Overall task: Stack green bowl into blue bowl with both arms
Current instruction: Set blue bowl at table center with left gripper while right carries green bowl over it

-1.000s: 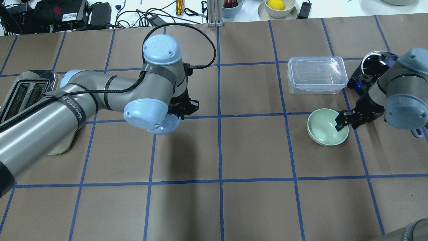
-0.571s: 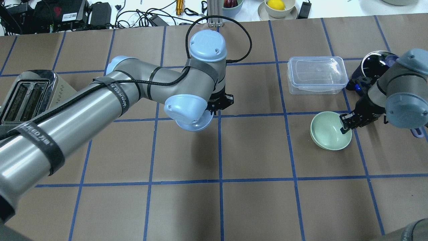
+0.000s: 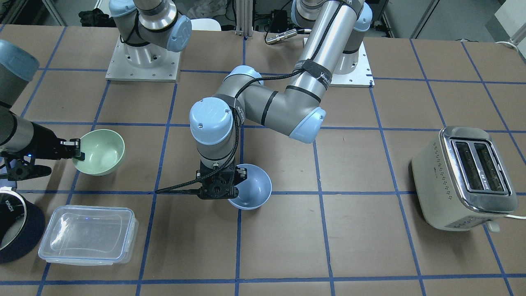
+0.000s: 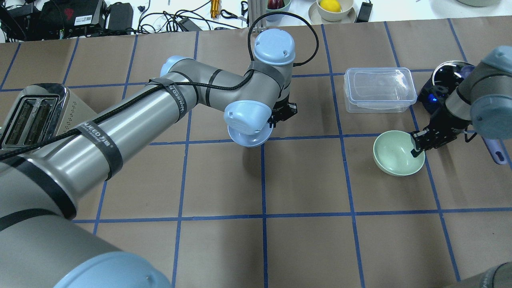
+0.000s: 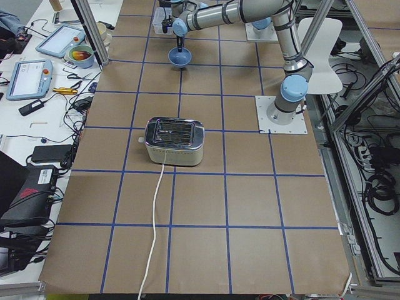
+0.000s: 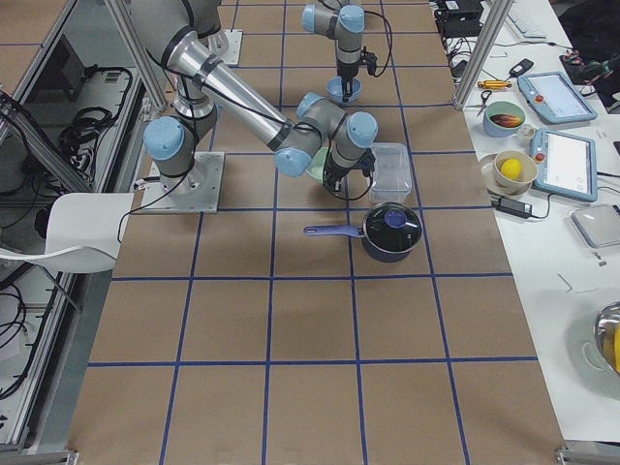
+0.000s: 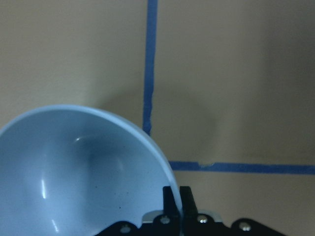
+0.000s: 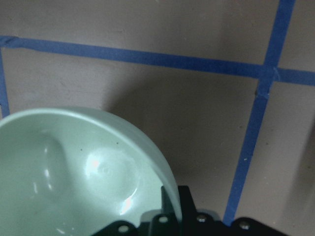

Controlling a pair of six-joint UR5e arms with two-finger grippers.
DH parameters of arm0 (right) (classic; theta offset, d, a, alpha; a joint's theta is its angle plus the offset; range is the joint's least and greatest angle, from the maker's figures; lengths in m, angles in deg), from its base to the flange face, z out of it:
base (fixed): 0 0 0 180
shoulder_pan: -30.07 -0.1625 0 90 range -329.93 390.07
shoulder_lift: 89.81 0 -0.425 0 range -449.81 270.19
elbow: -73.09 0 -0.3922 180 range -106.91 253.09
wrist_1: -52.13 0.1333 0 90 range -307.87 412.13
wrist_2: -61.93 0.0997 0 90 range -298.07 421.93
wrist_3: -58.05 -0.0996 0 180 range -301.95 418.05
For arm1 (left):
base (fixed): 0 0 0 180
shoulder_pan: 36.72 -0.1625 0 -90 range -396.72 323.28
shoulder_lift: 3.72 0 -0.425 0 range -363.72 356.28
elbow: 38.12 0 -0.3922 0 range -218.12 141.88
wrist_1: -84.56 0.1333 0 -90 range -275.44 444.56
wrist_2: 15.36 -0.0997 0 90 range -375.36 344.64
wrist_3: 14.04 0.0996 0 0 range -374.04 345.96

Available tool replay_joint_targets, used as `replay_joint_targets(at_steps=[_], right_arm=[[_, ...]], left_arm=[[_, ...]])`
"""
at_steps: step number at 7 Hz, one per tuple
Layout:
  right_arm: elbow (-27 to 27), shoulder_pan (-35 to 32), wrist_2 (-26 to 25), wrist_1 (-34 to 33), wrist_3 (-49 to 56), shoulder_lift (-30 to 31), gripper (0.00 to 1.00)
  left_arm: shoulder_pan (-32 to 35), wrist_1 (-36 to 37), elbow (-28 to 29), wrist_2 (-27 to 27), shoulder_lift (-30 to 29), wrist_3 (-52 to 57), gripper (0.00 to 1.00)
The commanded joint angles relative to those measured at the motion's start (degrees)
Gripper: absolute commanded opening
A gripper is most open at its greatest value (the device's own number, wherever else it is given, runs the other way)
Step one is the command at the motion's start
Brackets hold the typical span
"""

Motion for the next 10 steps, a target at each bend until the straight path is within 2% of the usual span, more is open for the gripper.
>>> replay_joint_targets(at_steps=[1, 2, 3, 4, 5, 6, 7, 9, 10], right_arm=[[3.54, -0.33, 0.18, 3.46, 0.15, 0.24, 0.00], [4.07, -0.94, 1.75, 3.30, 0.07, 0.42, 0.00], [5.90, -3.12, 2.55, 3.21, -0.46, 0.51, 0.00], [8.27, -8.10, 2.65, 3.21, -5.77, 0.51, 0.00], [10.21, -13.37, 5.08, 3.21, -12.52, 0.25, 0.00], [11.36, -18.13, 8.15, 3.12, -19.03, 0.33, 0.00], [12.50, -24.18, 9.05, 1.73, -26.40, -0.28, 0.00], [14.00, -34.12, 9.06, -4.06, -39.34, -4.30, 0.00], [13.92, -37.74, 8.98, -8.61, -43.23, -7.20, 0.00]], left_arm=[[0.11, 0.01, 0.60, -0.49, -0.06, 0.16, 1.00], [-0.67, 0.01, 0.96, -0.58, 1.78, 1.03, 1.00], [-3.90, -1.64, 0.96, -0.67, 5.36, 8.26, 1.00], [-10.28, -8.19, 1.48, 0.03, 10.36, 14.42, 1.00], [-15.74, -14.78, 1.58, 1.16, 14.67, 19.70, 1.00], [-20.76, -19.20, 1.05, 1.26, 18.28, 25.07, 1.00], [-26.46, -23.24, 0.88, 1.35, 21.63, 32.51, 1.00], [-28.54, -31.51, -0.17, 0.74, 29.70, 34.35, 1.00], [-28.63, -31.54, -1.57, 0.48, 32.79, 36.18, 1.00]])
